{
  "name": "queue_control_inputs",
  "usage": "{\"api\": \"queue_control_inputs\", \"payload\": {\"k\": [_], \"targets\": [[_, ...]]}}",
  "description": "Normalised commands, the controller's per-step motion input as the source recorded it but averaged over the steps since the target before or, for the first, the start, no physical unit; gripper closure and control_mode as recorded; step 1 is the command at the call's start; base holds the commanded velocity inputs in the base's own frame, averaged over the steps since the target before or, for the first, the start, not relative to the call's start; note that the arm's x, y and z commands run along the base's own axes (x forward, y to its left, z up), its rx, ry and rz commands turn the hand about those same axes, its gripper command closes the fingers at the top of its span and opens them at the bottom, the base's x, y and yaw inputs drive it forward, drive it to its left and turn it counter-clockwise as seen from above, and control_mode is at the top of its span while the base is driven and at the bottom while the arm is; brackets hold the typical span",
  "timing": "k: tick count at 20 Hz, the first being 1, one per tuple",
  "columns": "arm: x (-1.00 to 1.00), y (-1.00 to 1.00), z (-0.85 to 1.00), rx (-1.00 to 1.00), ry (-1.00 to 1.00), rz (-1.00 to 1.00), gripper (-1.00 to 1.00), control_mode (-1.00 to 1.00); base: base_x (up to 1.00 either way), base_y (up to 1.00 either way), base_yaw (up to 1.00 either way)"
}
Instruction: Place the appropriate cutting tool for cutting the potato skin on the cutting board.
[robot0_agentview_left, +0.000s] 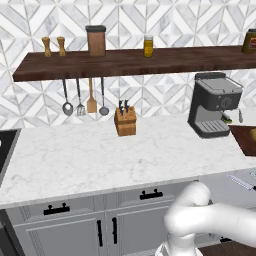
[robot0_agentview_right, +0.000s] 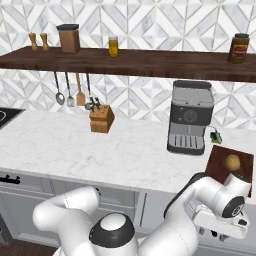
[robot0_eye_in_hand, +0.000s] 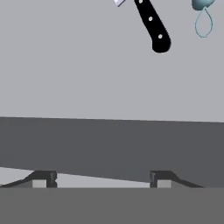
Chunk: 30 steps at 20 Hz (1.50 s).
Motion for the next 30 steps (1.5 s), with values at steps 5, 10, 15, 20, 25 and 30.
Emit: {"api": "queue_control_inputs", "payload": {"k": [5, 10, 15, 20, 25, 30], "targets": [[-0.51, -0.07, -0.62, 0.00, 0.00, 0.00, -1.00, -1.00, 0.00, 0.00, 0.00], [-0.54, 0.00, -0.89, 0.00, 0.06, 0.00, -1.00, -1.00, 0.00, 0.00, 0.00], [-0.60, 0.00, -0.99, 0.00, 0.11, 0.00, -1.00, -1.00, 0.00, 0.00, 0.00], [-0.39, 0.00, -0.74, 0.00, 0.09, 0.00, -1.00, -1.00, 0.00, 0.00, 0.00], [0.34, 0.04, 0.27, 0.00, 0.00, 0.00, -1.00, -1.00, 0.00, 0.00, 0.00], [0.44, 0.02, 0.22, 0.00, 0.00, 0.00, -1.00, -1.00, 0.00, 0.00, 0.00]]}}
